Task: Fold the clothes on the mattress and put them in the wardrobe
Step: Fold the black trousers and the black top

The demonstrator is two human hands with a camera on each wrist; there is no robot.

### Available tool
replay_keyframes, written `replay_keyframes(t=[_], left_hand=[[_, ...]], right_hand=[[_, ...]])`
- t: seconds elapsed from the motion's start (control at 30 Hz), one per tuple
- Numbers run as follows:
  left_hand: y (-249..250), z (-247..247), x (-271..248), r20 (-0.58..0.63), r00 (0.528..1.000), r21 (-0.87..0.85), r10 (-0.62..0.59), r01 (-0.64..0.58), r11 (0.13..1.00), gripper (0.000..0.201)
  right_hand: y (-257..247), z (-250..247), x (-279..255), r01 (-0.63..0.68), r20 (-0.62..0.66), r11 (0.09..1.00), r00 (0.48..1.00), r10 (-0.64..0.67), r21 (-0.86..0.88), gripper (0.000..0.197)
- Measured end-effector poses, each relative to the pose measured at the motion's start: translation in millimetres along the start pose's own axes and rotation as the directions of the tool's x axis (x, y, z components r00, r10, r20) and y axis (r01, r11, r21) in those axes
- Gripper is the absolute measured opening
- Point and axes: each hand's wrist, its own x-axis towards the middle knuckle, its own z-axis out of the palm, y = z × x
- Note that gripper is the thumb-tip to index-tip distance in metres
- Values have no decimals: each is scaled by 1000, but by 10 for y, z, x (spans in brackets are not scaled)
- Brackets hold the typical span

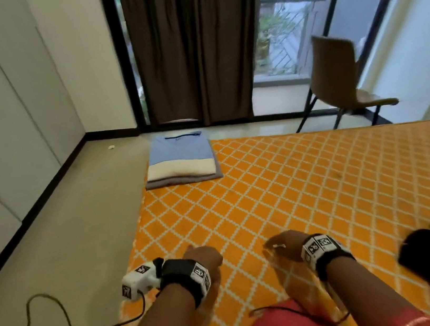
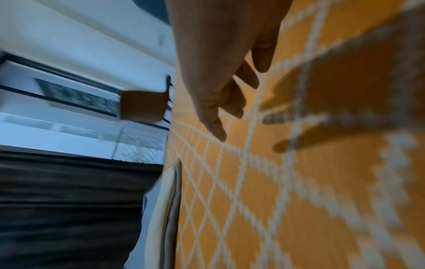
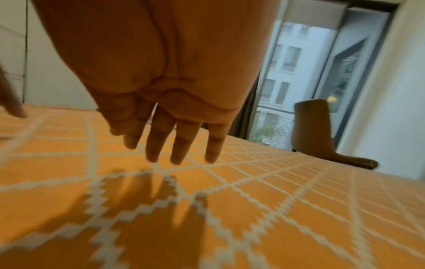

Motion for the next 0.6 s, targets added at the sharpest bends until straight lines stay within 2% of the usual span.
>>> replay_keyframes(t=[0.07,0.13,0.17,0.23,0.27,0.3,0.37,0.4,0.43,0.47,0.5,0.53,0.57,0.6], left_hand=[[497,-177,-144,-180,976,12,123,-123,992,37],[1089,-341,-312,-367,890,-17,272,-298,954,38],[1400,-401,-394,-433,828,-11,357,-401,916,38],[2054,-447,-526,-507,691,24,515,-586,810,38],[2385,-424,-572,-517,639,26,569,-653,757,38],[2706,-364,-611,-502,617,8,606,-698,716,39],[3270,-159,-652,-401,637,-55,658,-734,677,50],[3482,-27,-647,-337,655,-77,676,-735,674,59],[3645,102,-634,-272,677,-88,684,-725,683,71],[3766,241,-602,-221,692,-93,687,-716,692,84],[3841,344,-574,-184,710,-94,680,-701,707,96],[3886,455,-530,-161,727,-82,668,-684,725,105],[3886,545,-497,-150,741,-53,655,-668,743,111],[3850,606,-482,-228,726,-9,648,-667,745,116]], right_hand=[[279,175,-432,-1,-203,996,979,19,87,40],[626,431,-924,-46,-413,986,904,108,158,39],[789,567,-1199,-94,-517,978,837,179,186,38],[1094,871,-1786,-263,-666,920,635,391,290,40],[1235,1006,-2073,-389,-668,850,530,523,357,44],[1357,1139,-2353,-526,-618,738,429,659,422,53],[1585,1369,-2911,-735,-412,460,266,871,498,77],[1704,1466,-3146,-767,-306,345,202,930,541,85],[1831,1578,-3333,-763,-223,274,173,959,586,84],[1922,1637,-3495,-737,-172,252,185,968,627,74],[1988,1699,-3564,-716,-186,277,205,961,641,57],[2040,1764,-3584,-703,-265,347,229,937,621,37],[2040,1791,-3558,-659,-418,457,231,878,597,21],[1979,1780,-3495,-583,-575,593,246,781,555,17]])
